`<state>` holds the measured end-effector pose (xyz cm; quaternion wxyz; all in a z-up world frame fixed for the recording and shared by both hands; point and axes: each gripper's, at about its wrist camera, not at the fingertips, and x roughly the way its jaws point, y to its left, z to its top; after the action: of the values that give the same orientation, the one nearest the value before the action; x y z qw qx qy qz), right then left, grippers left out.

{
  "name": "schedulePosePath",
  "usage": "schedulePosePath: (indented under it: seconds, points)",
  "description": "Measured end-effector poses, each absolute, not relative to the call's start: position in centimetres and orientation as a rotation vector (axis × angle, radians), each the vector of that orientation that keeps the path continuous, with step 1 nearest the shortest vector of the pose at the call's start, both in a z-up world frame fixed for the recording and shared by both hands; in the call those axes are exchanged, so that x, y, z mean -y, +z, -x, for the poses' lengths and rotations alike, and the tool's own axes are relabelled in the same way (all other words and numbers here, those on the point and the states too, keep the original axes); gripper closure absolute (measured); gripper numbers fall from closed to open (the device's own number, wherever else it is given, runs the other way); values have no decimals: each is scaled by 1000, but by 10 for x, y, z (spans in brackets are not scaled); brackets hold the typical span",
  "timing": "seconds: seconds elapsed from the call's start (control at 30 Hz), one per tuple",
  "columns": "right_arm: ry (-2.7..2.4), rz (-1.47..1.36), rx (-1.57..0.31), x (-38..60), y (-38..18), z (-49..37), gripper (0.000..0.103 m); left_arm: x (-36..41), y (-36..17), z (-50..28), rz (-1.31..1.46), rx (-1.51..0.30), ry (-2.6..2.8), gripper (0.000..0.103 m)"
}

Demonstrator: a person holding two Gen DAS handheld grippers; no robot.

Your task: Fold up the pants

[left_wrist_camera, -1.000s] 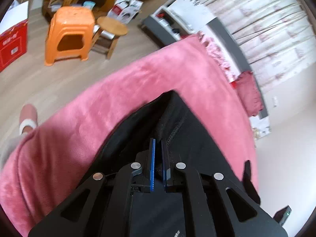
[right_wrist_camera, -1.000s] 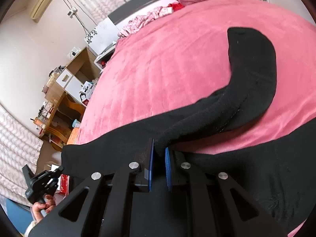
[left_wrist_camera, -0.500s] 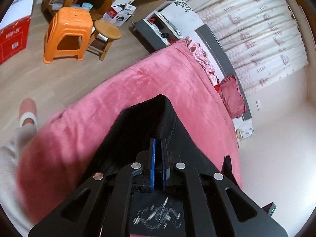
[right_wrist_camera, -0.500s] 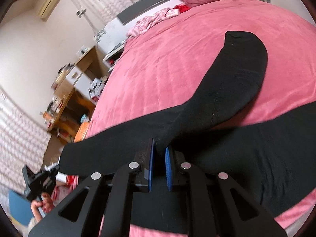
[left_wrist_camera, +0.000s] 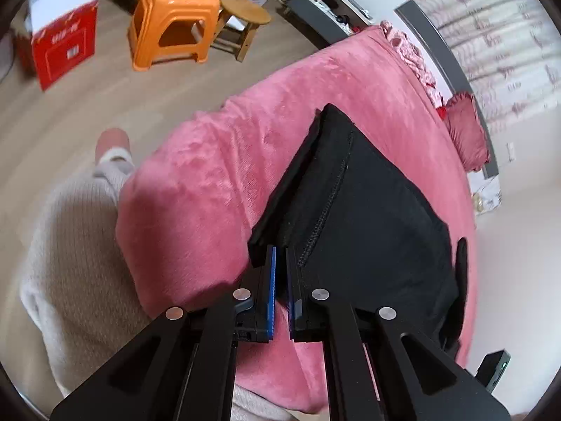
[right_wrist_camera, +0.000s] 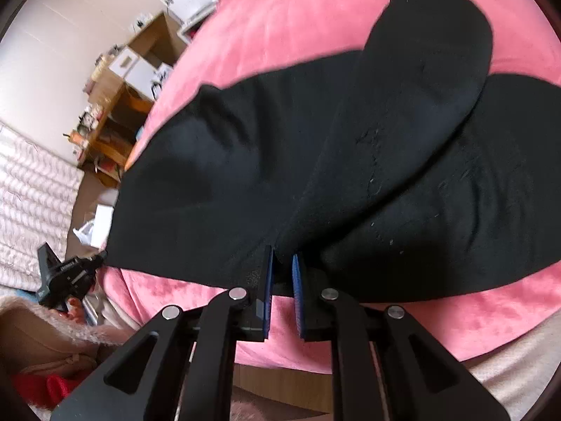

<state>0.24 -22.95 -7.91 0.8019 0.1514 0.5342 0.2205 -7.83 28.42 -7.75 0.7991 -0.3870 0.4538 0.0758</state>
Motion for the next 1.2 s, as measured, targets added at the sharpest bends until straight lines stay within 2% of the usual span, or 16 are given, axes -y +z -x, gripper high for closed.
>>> schedulePosePath:
  seconds: [0.07, 0.1, 0.23, 0.4, 0.43, 0.5, 0.53, 0.57, 0.7, 0.8, 0.9, 0.93, 1.03, 1.2]
  points:
    - [460, -318, -1178, 229, -85, -6, 75, -283, -75, 77, 802, -980, 166, 99]
    - [466, -328, -1181, 230, -85, -6, 63, -283, -74, 78, 800, -980, 170, 99]
    - [433, -376, -1109, 255, -69, -3, 53, -289, -58, 80, 829, -920, 211, 99]
    - [284, -389, -1011, 293, -48, 3, 51, -270, -17, 63, 677, -780, 244, 99]
    - [256, -382, -989, 298, -42, 1, 50, -264, -14, 56, 657, -773, 229, 96]
    - [199, -346, -935, 304, -30, -7, 47, -244, -12, 32, 602, -789, 170, 62]
    - [180, -323, -918, 303, -25, -13, 40, -231, -13, 19, 583, -790, 141, 34]
    - [167, -302, -900, 303, -21, -19, 38, -222, -15, 11, 569, -778, 119, 31]
    - [129, -207, -797, 291, 6, -60, 23, -163, -40, -45, 351, -832, 13, 31]
    - [108, -139, -779, 271, 10, -98, 23, -140, -65, -69, 234, -883, 30, 31]
    - [50, -17, -813, 249, -1, -138, 23, -139, -87, -75, 236, -913, 60, 28]
    - [36, 22, -834, 242, -7, -154, 23, -142, -92, -69, 241, -885, 56, 26]
    - [-25, 104, -898, 229, -28, -195, 23, -132, -102, -57, 148, -822, 9, 11]
    - [-204, 277, -1028, 228, -76, -248, 19, -124, -105, -56, 87, -815, 5, 6]
